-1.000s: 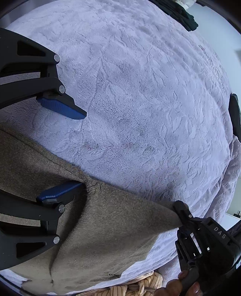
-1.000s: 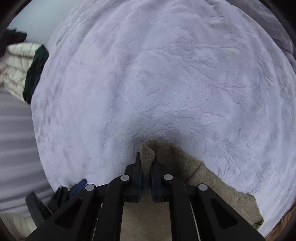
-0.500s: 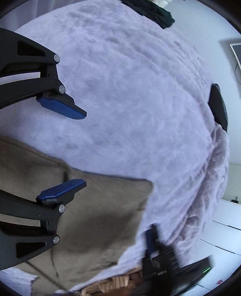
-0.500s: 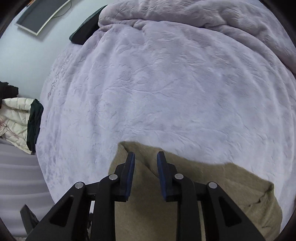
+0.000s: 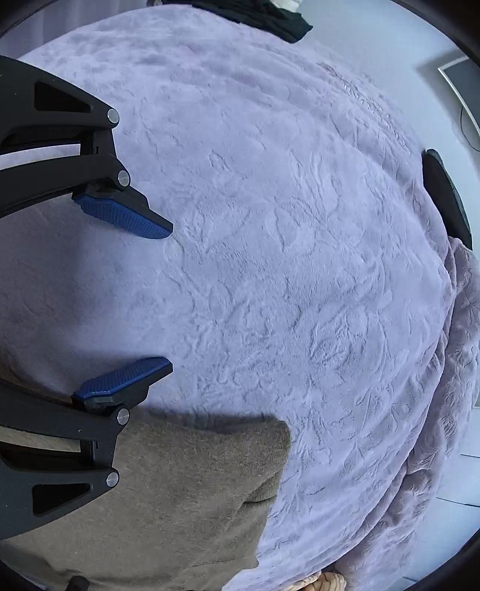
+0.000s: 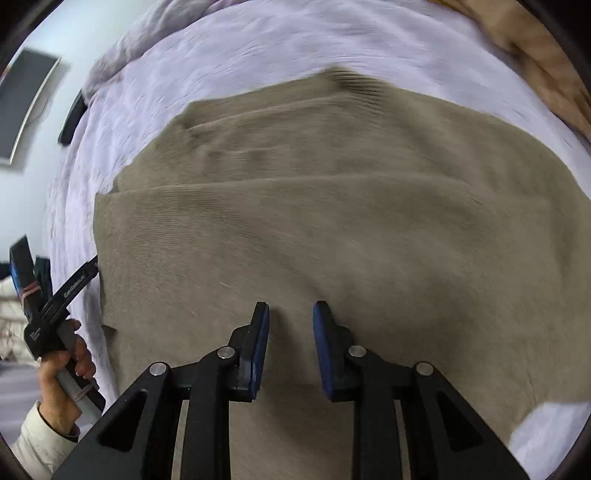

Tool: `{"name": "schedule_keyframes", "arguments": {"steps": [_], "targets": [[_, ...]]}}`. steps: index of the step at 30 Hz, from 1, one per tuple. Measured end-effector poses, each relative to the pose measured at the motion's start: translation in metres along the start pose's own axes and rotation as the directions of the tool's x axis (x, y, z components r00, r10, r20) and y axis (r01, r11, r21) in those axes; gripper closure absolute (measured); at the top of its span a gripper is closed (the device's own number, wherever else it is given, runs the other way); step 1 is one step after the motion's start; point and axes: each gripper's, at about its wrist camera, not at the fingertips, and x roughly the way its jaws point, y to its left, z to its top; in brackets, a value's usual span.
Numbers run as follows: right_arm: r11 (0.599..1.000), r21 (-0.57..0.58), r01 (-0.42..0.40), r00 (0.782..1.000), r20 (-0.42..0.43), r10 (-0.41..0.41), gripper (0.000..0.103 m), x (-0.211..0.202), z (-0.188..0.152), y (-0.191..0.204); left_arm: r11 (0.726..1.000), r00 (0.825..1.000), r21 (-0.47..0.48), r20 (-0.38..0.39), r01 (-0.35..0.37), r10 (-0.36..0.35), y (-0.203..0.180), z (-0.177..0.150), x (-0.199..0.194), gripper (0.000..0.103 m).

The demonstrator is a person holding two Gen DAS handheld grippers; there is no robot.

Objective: Fold small clothes

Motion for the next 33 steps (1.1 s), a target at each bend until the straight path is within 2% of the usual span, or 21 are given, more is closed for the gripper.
{"name": "schedule_keyframes", "arguments": {"steps": [3, 6, 9, 16, 19, 22, 27, 31, 33], "targets": [[0.996, 0.087, 0.004, 1.0, 0.023, -0.006, 0.074, -0.019, -0.019, -0.03, 0.999, 1.0, 0.034, -0.013, 0.015, -0.014, 0.004, -0.013, -0.018, 0.035], [0.986, 0.168, 0.003, 1.0, 0.027, -0.007, 0.061, -0.032, -0.044, -0.052, 0.995, 0.997, 0.068, -0.022, 0.078, -0.077, -0.001, -0.031, -0.043, 0.035], [0.975, 0.221, -0.022, 0.999, 0.035, 0.014, 0.061, -0.043, -0.07, -0.071, 0.985, 0.989, 0.105, -0.06, 0.14, -0.135, -0.02, -0.047, -0.06, 0.035], [0.942, 0.321, -0.098, 0.995, 0.062, 0.082, 0.057, -0.048, -0.114, -0.088, 0.938, 0.963, 0.241, -0.162, 0.251, -0.216, -0.099, -0.102, -0.095, 0.035], [0.929, 0.35, -0.122, 0.992, 0.076, 0.101, 0.057, -0.051, -0.128, -0.099, 0.915, 0.952, 0.285, -0.194, 0.287, -0.238, -0.131, -0.12, -0.105, 0.035], [0.91, 0.388, -0.144, 0.988, 0.106, 0.111, 0.057, -0.06, -0.138, -0.121, 0.897, 0.948, 0.326, -0.21, 0.298, -0.238, -0.158, -0.13, -0.111, 0.035], [0.838, 0.506, -0.204, 0.971, 0.21, 0.11, 0.057, -0.081, -0.153, -0.183, 0.863, 0.941, 0.393, -0.247, 0.317, -0.233, -0.192, -0.145, -0.113, 0.035], [0.744, 0.613, -0.266, 0.943, 0.326, 0.069, 0.056, -0.098, -0.163, -0.242, 0.846, 0.941, 0.43, -0.254, 0.316, -0.223, -0.213, -0.148, -0.111, 0.035], [0.682, 0.663, -0.309, 0.921, 0.388, 0.04, 0.056, -0.105, -0.169, -0.273, 0.843, 0.941, 0.435, -0.26, 0.316, -0.218, -0.224, -0.149, -0.109, 0.035]]}}
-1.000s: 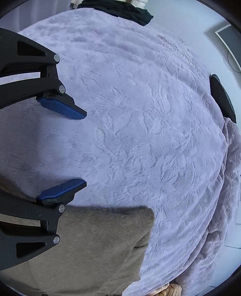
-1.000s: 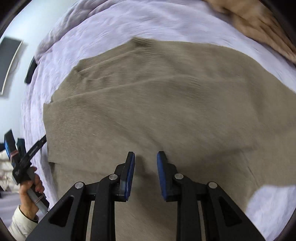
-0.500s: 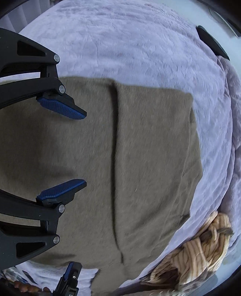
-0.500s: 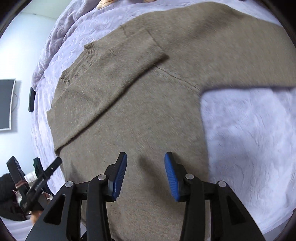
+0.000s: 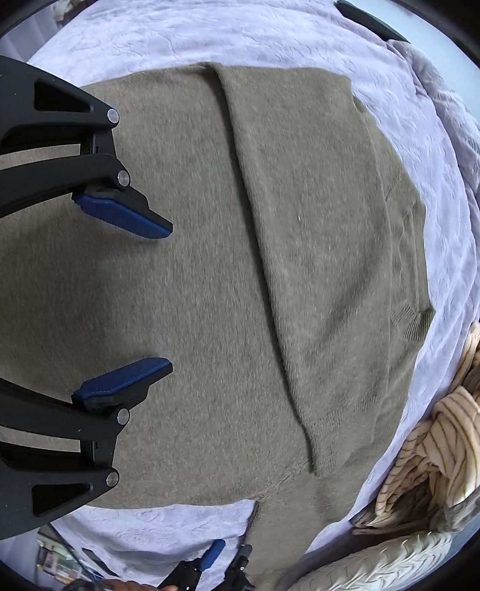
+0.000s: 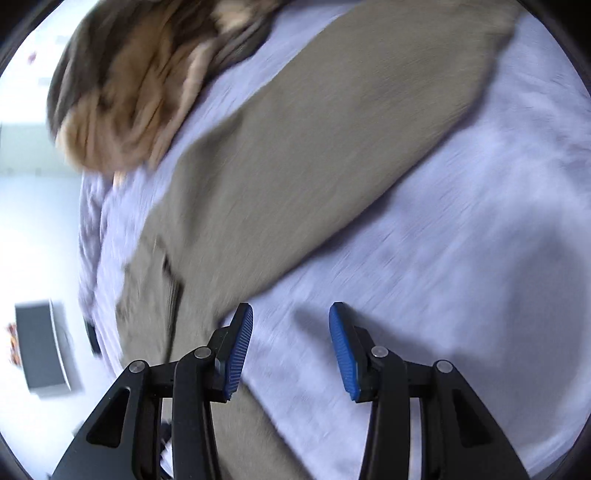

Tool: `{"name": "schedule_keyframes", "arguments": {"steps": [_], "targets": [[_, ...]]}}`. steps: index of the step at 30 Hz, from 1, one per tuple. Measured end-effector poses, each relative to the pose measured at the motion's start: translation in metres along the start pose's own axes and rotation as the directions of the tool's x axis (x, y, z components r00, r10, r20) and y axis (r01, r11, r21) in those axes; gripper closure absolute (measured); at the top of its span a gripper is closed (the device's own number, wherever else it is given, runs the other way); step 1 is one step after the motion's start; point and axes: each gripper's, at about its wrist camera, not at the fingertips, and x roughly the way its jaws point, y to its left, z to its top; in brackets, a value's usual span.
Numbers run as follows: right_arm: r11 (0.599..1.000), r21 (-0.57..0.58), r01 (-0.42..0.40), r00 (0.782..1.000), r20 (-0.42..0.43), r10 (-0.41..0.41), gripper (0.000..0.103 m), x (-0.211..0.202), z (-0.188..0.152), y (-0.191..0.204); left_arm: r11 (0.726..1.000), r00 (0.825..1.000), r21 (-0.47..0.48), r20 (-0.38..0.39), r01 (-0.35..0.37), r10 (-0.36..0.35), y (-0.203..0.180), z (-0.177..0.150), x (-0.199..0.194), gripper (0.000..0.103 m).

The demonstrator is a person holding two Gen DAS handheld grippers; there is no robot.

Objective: Fold small clothes

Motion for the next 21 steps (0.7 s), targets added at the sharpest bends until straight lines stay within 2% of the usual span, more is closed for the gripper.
{"name": "schedule_keyframes", "arguments": {"steps": [3, 8, 14, 16, 17, 18, 21], "targets": [[0.994, 0.106, -0.027, 0.996, 0.09, 0.018, 0.056, -0.013, 0.026, -0.03, 1.0, 1.0, 0.009, -0.005, 0.001, -0.001, -0.015, 0.008, 0.007, 0.035], [0.966, 0.214, -0.144, 0.977, 0.187, 0.104, 0.056, -0.022, 0.059, -0.059, 0.999, 1.0, 0.049, 0.007, 0.012, -0.012, -0.051, 0.026, 0.014, 0.035], [0.936, 0.235, -0.264, 0.947, 0.248, 0.205, 0.054, -0.025, 0.085, -0.06, 0.996, 0.998, 0.08, 0.05, 0.043, -0.047, -0.097, 0.052, 0.016, 0.035], [0.918, 0.246, -0.312, 0.935, 0.252, 0.25, 0.071, -0.029, 0.09, -0.064, 0.995, 0.996, 0.085, 0.065, 0.051, -0.057, -0.109, 0.062, 0.018, 0.035], [0.903, 0.253, -0.348, 0.925, 0.25, 0.286, 0.087, -0.03, 0.093, -0.065, 0.995, 0.995, 0.086, 0.075, 0.055, -0.061, -0.117, 0.068, 0.019, 0.035], [0.893, 0.253, -0.371, 0.917, 0.251, 0.31, 0.091, -0.033, 0.091, -0.06, 0.995, 0.994, 0.087, 0.086, 0.056, -0.064, -0.123, 0.072, 0.02, 0.035], [0.862, 0.205, -0.464, 0.876, 0.249, 0.413, 0.093, -0.043, 0.09, -0.048, 0.993, 0.989, 0.096, 0.123, 0.065, -0.077, -0.14, 0.091, 0.027, 0.035]]}}
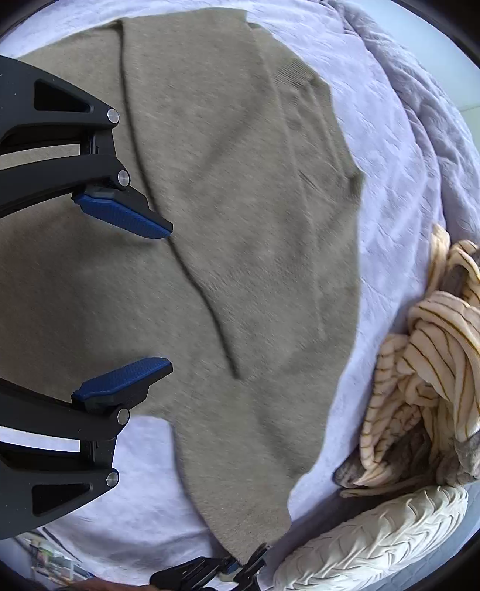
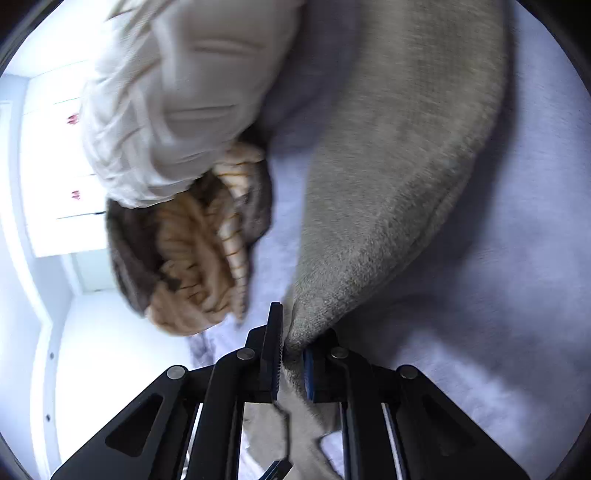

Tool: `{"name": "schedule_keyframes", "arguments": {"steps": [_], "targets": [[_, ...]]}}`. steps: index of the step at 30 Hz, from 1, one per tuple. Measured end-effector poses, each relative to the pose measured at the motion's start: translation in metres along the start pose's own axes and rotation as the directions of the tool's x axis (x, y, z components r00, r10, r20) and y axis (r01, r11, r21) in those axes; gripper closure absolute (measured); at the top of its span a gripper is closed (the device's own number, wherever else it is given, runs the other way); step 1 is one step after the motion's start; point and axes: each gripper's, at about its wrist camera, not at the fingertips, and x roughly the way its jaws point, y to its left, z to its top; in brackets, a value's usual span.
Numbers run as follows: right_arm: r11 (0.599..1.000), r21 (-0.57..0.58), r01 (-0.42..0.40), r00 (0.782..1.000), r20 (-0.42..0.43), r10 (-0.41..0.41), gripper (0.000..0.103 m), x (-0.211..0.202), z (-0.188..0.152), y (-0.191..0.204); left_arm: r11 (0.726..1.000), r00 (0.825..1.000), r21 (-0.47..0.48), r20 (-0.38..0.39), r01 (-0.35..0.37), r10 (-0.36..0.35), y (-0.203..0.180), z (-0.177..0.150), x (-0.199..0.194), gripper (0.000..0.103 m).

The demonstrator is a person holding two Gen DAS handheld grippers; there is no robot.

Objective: Fold small clothes

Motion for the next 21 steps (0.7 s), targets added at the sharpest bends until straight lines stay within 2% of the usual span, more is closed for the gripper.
{"name": "schedule_keyframes", "arguments": {"steps": [4, 8, 11, 13, 16, 19, 21], "targets": [[0.995, -0.07, -0.075, 0.996, -0.045, 0.072, 0.093, 0.003, -0.006, 0.03, 0.999, 1.0, 0.044, -0.011, 0.023, -0.022, -0.019, 0.008, 0.018, 0.035], [0.977, -0.164, -0.133, 0.988, -0.105, 0.117, 0.093, 0.012, -0.021, 0.069, 0.996, 0.999, 0.094, -0.037, 0.006, -0.003, -0.02, -0.004, 0.027, 0.035], [0.945, -0.294, -0.144, 0.981, -0.168, 0.097, 0.093, 0.026, -0.043, 0.11, 0.997, 1.0, 0.069, 0.014, 0.022, -0.023, -0.005, -0.008, 0.007, 0.035], [0.909, -0.391, -0.144, 0.976, -0.207, 0.066, 0.093, 0.04, -0.061, 0.137, 0.999, 0.999, 0.051, 0.046, 0.012, -0.014, 0.016, -0.012, -0.009, 0.035], [0.814, -0.561, -0.15, 0.962, -0.274, -0.012, 0.093, 0.069, -0.105, 0.18, 1.0, 0.996, -0.005, 0.084, -0.023, 0.024, 0.06, -0.019, -0.029, 0.035], [0.667, -0.727, -0.163, 0.938, -0.324, -0.124, 0.093, 0.105, -0.165, 0.215, 0.993, 0.992, -0.088, 0.095, -0.074, 0.082, 0.117, -0.03, -0.044, 0.035], [0.554, -0.815, -0.171, 0.911, -0.345, -0.226, 0.093, 0.136, -0.214, 0.225, 0.983, 0.986, -0.139, 0.091, -0.123, 0.136, 0.156, -0.04, -0.05, 0.035]]}}
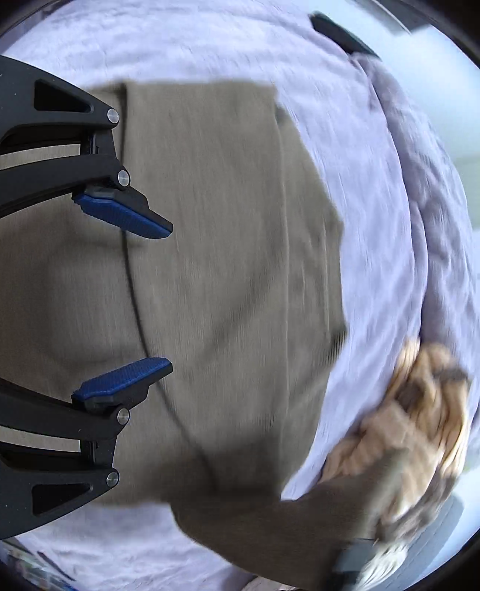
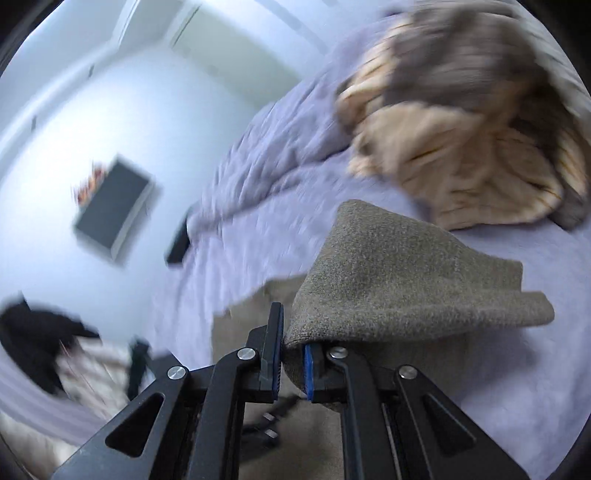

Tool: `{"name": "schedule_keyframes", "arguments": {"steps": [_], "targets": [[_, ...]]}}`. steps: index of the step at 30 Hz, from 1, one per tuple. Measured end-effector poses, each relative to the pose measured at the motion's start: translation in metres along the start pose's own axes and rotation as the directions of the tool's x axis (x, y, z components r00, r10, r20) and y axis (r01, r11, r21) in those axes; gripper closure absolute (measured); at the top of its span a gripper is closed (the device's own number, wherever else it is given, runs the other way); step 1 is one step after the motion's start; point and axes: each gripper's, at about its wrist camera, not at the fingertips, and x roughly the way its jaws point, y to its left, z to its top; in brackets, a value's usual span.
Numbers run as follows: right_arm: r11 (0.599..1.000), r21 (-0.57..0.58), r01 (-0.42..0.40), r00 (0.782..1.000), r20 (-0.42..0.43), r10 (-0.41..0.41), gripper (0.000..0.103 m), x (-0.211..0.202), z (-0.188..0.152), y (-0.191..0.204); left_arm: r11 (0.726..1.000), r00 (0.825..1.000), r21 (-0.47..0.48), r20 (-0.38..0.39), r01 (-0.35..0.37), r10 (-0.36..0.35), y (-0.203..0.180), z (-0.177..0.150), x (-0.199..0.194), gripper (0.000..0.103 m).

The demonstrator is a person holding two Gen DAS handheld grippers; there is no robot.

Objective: Fold small clothes

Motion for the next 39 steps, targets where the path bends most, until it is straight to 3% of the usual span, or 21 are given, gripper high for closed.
{"name": "schedule_keyframes", "arguments": {"steps": [4, 7, 10, 11, 12, 14, 16, 19, 21, 24, 26, 28, 29, 30, 32, 34, 36, 39], "targets": [[0.981, -0.178, 0.073, 0.98, -0.169, -0.104, 0.093, 0.085, -0.031, 0.047, 0.993, 0.996, -0.078, -0.031, -0.083, 0.081, 0.076, -0.022, 0.0, 0.035], [0.94, -0.311, 0.143, 0.929, -0.285, -0.235, 0.093, 0.152, -0.068, 0.066, 0.986, 0.993, -0.123, -0.058, -0.113, 0.107, 0.117, -0.035, 0.003, 0.035], [0.907, -0.364, 0.21, 0.881, -0.331, -0.337, 0.087, 0.182, -0.092, 0.064, 0.983, 0.992, -0.139, -0.055, -0.116, 0.11, 0.135, -0.038, 0.012, 0.035], [0.905, -0.362, 0.222, 0.876, -0.334, -0.348, 0.078, 0.184, -0.097, 0.064, 0.985, 0.994, -0.14, -0.054, -0.103, 0.096, 0.139, -0.039, 0.016, 0.035], [0.912, -0.347, 0.219, 0.879, -0.335, -0.338, 0.058, 0.182, -0.099, 0.065, 0.987, 0.995, -0.134, -0.058, -0.091, 0.084, 0.139, -0.04, 0.02, 0.035], [0.934, -0.288, 0.211, 0.886, -0.347, -0.307, 0.036, 0.172, -0.098, 0.063, 0.988, 0.994, -0.12, -0.066, -0.092, 0.085, 0.139, -0.042, 0.026, 0.035], [0.955, -0.199, 0.222, 0.901, -0.332, -0.279, 0.036, 0.158, -0.092, 0.056, 0.989, 0.995, -0.118, -0.062, -0.089, 0.083, 0.139, -0.044, 0.028, 0.035], [0.972, 0.039, 0.231, 0.942, -0.261, -0.213, 0.036, 0.129, -0.08, 0.026, 0.99, 0.996, -0.123, -0.059, -0.07, 0.063, 0.141, -0.046, 0.025, 0.035], [0.951, 0.188, 0.244, 0.957, -0.207, -0.204, 0.036, 0.119, -0.072, 0.005, 0.991, 0.997, -0.125, -0.059, -0.055, 0.048, 0.144, -0.047, 0.023, 0.035], [0.913, 0.303, 0.273, 0.957, -0.185, -0.225, 0.036, 0.125, -0.056, -0.013, 0.991, 0.998, -0.125, -0.05, -0.051, 0.045, 0.157, -0.056, 0.008, 0.035], [0.9, 0.301, 0.316, 0.945, -0.186, -0.269, 0.036, 0.134, -0.044, -0.012, 0.99, 0.997, -0.128, -0.049, -0.058, 0.052, 0.155, -0.056, 0.002, 0.035], [0.872, 0.309, 0.38, 0.92, -0.226, -0.321, 0.04, 0.149, -0.037, -0.017, 0.989, 0.998, -0.138, -0.052, -0.049, 0.042, 0.15, -0.052, 0.004, 0.035], [0.855, 0.325, 0.405, 0.909, -0.243, -0.338, 0.068, 0.152, -0.035, -0.022, 0.989, 0.998, -0.143, -0.052, -0.045, 0.038, 0.152, -0.053, 0.002, 0.035], [0.849, 0.349, 0.397, 0.913, -0.245, -0.327, 0.092, 0.155, -0.034, -0.025, 0.988, 0.998, -0.151, -0.049, -0.04, 0.033, 0.154, -0.054, -0.001, 0.035], [0.86, 0.357, 0.364, 0.927, -0.225, -0.3, 0.092, 0.155, -0.032, -0.019, 0.986, 0.999, -0.164, -0.039, -0.033, 0.027, 0.159, -0.057, -0.007, 0.035], [0.92, 0.284, 0.27, 0.959, -0.169, -0.23, 0.092, 0.152, -0.028, 0.002, 0.983, 0.999, -0.181, -0.034, -0.03, 0.024, 0.167, -0.059, -0.011, 0.035], [0.979, 0.133, 0.155, 0.979, -0.151, -0.135, 0.092, 0.158, -0.026, 0.04, 0.98, 0.999, -0.197, -0.036, -0.034, 0.028, 0.177, -0.065, -0.014, 0.035], [0.995, -0.083, 0.054, 0.971, -0.229, -0.072, 0.084, 0.184, -0.032, 0.096, 0.977, 0.997, -0.203, -0.057, -0.066, 0.056, 0.186, -0.069, -0.01, 0.035]]}}
